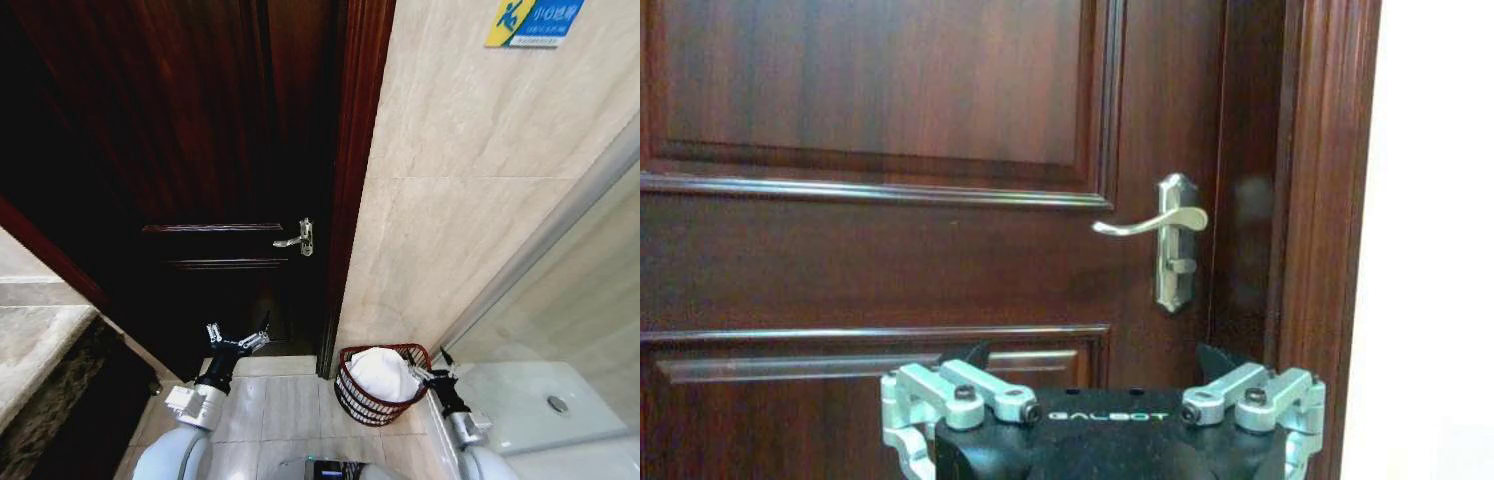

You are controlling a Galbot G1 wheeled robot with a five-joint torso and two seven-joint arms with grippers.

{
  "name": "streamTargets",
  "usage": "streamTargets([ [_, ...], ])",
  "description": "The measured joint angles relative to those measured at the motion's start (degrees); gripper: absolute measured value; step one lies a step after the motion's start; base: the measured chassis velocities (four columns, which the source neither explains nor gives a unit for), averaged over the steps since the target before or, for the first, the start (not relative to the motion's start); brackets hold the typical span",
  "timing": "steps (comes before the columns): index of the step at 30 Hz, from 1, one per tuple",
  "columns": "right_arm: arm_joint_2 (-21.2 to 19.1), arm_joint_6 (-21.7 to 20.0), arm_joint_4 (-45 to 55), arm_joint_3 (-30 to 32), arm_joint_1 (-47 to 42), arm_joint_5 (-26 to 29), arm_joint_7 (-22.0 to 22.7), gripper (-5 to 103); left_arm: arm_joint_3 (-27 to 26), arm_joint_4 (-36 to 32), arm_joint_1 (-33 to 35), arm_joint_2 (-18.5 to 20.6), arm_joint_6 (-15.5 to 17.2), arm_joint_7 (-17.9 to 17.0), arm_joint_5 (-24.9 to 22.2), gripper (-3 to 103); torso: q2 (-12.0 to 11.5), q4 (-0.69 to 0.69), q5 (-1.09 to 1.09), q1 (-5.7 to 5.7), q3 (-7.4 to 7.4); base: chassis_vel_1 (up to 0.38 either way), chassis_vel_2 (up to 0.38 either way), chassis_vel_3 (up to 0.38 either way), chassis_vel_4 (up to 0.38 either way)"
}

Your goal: Discard the used towel into the hamper.

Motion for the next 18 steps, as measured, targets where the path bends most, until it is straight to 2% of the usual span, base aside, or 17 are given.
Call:
streamTargets([
  [9,2.12,-3.82,13.07,-0.95,-0.85,-0.02,0.95,100,0.0,0.0,0.0,0.0,0.0,0.0,0.0,100,0.0,0.0,0.0,0.0,0.0,0.0,0.0,0.0,0.0],
  [18,2.13,-5.86,19.09,-1.71,-0.1,-0.3,1.34,100,0.0,0.0,0.0,0.0,0.0,0.0,0.0,100,0.0,0.0,0.01,0.0,0.0,0.0,0.0,0.0,0.0],
])
